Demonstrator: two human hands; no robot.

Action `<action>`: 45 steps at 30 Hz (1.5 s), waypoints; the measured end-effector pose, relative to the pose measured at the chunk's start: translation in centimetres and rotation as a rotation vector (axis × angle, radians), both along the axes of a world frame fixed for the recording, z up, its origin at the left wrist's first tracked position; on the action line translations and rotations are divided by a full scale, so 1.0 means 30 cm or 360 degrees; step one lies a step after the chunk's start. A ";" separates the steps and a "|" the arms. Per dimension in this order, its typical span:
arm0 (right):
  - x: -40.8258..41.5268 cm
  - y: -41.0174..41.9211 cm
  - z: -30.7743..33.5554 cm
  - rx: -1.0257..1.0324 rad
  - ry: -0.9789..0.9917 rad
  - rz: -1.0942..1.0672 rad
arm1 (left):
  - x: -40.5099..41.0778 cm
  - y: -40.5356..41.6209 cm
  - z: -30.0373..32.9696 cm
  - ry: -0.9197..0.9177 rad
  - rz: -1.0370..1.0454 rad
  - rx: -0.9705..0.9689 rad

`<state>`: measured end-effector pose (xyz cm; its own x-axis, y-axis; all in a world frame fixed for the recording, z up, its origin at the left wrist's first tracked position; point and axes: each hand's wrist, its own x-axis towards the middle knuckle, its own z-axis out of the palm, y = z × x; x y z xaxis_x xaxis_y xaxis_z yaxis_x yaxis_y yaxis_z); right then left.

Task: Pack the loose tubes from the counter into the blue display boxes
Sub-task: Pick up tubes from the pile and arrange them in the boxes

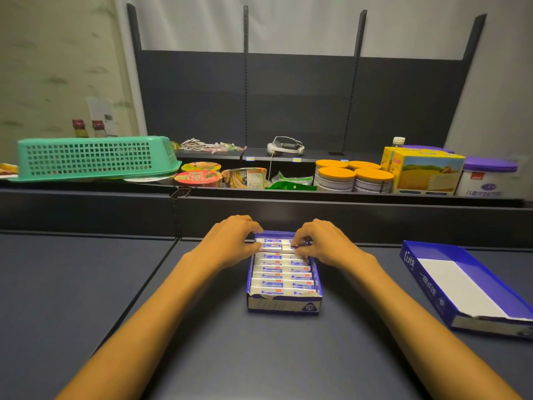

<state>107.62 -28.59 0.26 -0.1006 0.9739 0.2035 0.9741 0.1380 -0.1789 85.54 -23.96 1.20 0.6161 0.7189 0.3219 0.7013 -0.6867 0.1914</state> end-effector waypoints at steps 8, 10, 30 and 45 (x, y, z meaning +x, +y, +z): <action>-0.059 -0.052 0.054 0.0261 0.0141 0.0085 | -0.115 -0.043 0.021 0.0059 0.0244 0.0124; -0.107 -0.055 0.060 0.0266 0.0115 0.0155 | -0.158 -0.063 0.020 0.0109 0.0336 0.0125; -1.016 -0.134 0.003 0.0120 -0.0077 0.0656 | -1.107 -0.421 -0.054 0.0201 0.0941 0.0024; -1.849 -0.088 -0.031 0.0063 -0.0066 0.0795 | -1.955 -0.497 -0.103 0.0130 0.1102 -0.0032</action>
<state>52.15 -31.23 -0.66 -0.5615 0.7963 0.2252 0.7935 0.5953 -0.1265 26.90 -38.86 -1.89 0.0352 0.9603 0.2768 0.9892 -0.0729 0.1273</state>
